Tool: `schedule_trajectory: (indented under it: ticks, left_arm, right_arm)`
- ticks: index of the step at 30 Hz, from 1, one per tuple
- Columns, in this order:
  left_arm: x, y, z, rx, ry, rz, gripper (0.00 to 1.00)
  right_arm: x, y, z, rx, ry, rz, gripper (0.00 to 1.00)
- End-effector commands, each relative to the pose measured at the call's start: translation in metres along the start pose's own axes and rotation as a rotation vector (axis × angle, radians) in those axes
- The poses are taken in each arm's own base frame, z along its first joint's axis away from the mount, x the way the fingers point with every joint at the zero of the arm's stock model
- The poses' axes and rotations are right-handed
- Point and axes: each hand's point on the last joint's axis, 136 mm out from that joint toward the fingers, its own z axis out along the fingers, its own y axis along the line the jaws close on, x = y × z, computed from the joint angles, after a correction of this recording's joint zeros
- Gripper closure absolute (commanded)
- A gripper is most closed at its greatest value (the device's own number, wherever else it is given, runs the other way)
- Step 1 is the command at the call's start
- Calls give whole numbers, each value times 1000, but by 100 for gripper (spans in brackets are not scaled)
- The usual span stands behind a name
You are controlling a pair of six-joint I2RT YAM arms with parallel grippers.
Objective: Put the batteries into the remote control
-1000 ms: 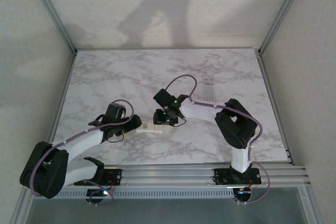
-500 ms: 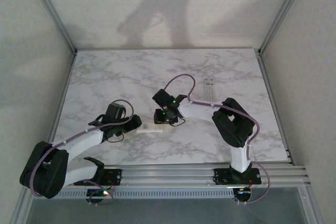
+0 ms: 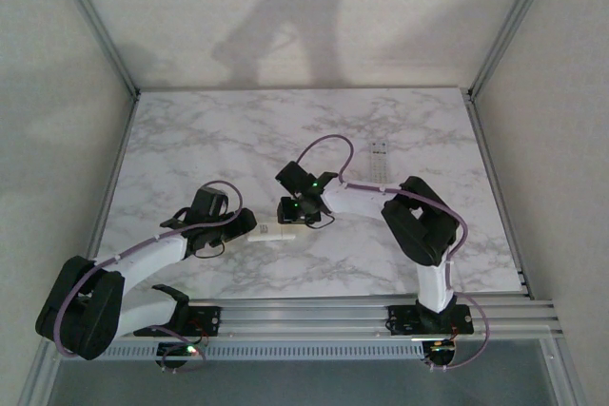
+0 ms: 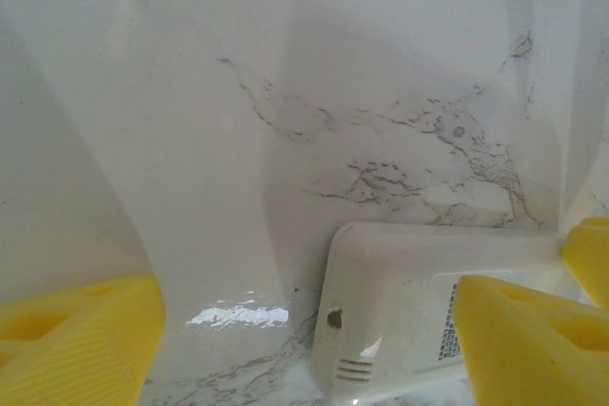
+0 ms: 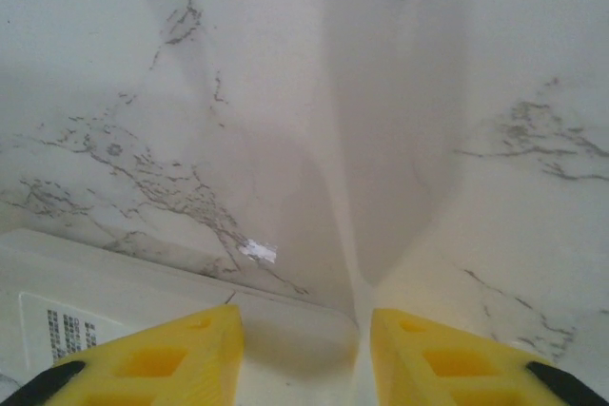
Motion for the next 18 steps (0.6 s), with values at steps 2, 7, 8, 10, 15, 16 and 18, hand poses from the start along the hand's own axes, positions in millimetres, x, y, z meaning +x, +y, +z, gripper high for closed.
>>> schedule_trajectory:
  ticks: [2, 7, 8, 10, 15, 16, 18]
  left_arm:
    - [14, -2, 10, 28, 45, 24, 28]
    - [19, -10, 13, 53, 65, 39, 38]
    - [19, -12, 14, 56, 66, 41, 39]
    - [19, -14, 15, 59, 67, 42, 42]
    - [22, -23, 16, 85, 85, 57, 53]
    - [23, -25, 16, 91, 89, 60, 56]
    - [25, -27, 17, 98, 97, 62, 61]
  right_arm:
    - [6, 1, -19, -12, 2, 22, 55]
    - [2, 0, -35, -23, -35, 41, 53]
    - [2, 0, -36, -27, -36, 48, 54]
    - [6, -1, -32, -39, -22, 60, 56]
    - [17, -2, -19, -61, 14, 90, 59]
    - [18, -2, -18, -64, 15, 91, 59]
    - [20, -3, -16, -67, 21, 95, 60]
